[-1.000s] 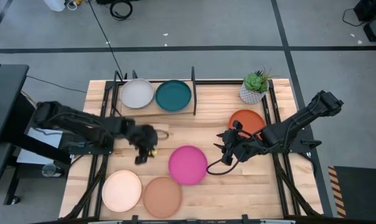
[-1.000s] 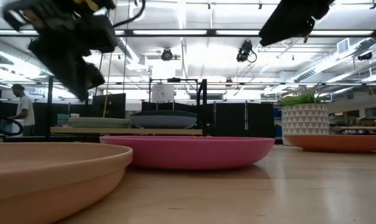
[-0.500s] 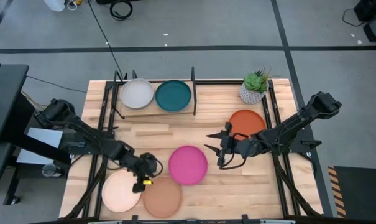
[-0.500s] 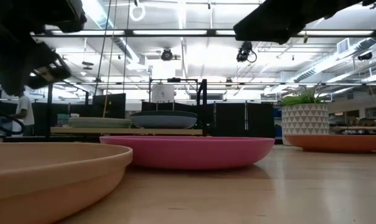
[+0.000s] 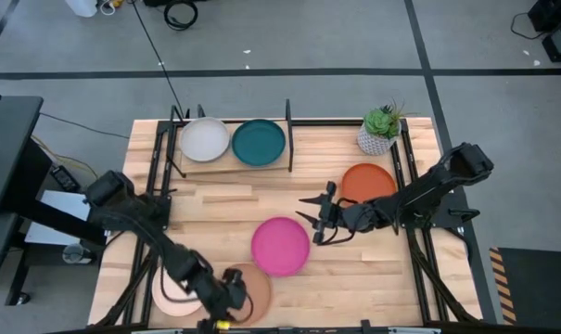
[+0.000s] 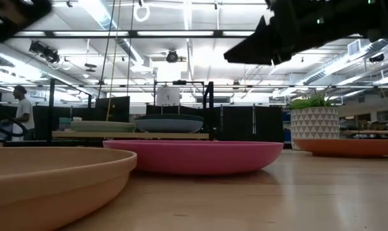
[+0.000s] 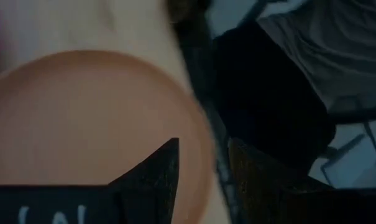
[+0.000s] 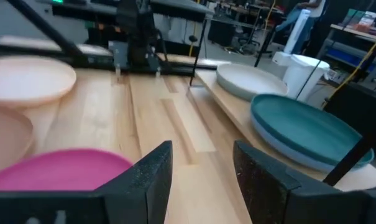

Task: Place and stack plates onto a shelf
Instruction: Stack the brown plate on top of the gray plate on the shelf

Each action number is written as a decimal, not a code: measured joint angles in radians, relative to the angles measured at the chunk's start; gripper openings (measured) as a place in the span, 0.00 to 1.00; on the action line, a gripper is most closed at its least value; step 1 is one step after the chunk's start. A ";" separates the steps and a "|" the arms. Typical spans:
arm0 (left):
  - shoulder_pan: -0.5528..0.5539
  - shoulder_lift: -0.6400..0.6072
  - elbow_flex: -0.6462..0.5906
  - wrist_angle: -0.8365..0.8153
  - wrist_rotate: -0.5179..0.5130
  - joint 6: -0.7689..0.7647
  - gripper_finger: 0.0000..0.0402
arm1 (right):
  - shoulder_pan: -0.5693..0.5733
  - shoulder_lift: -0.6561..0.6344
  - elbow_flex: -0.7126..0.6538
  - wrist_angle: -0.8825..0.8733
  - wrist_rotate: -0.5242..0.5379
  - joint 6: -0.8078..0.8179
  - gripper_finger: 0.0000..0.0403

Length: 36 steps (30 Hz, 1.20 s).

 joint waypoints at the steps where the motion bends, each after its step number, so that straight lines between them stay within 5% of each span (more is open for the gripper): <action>1: -0.011 0.019 0.021 -0.002 0.000 -0.003 0.37 | 0.000 0.013 0.000 0.001 0.002 0.000 0.44; 9: -0.093 0.158 0.122 -0.011 -0.031 -0.186 0.37 | -0.004 0.111 0.000 0.121 0.016 -0.020 0.43; 24: -0.124 0.294 0.250 -0.181 -0.137 -0.152 0.37 | -0.061 0.144 0.000 0.238 0.028 -0.124 0.42; 36: -0.143 0.319 0.251 -0.219 -0.227 -0.150 0.34 | -0.102 0.144 0.000 0.237 -0.097 -0.099 0.42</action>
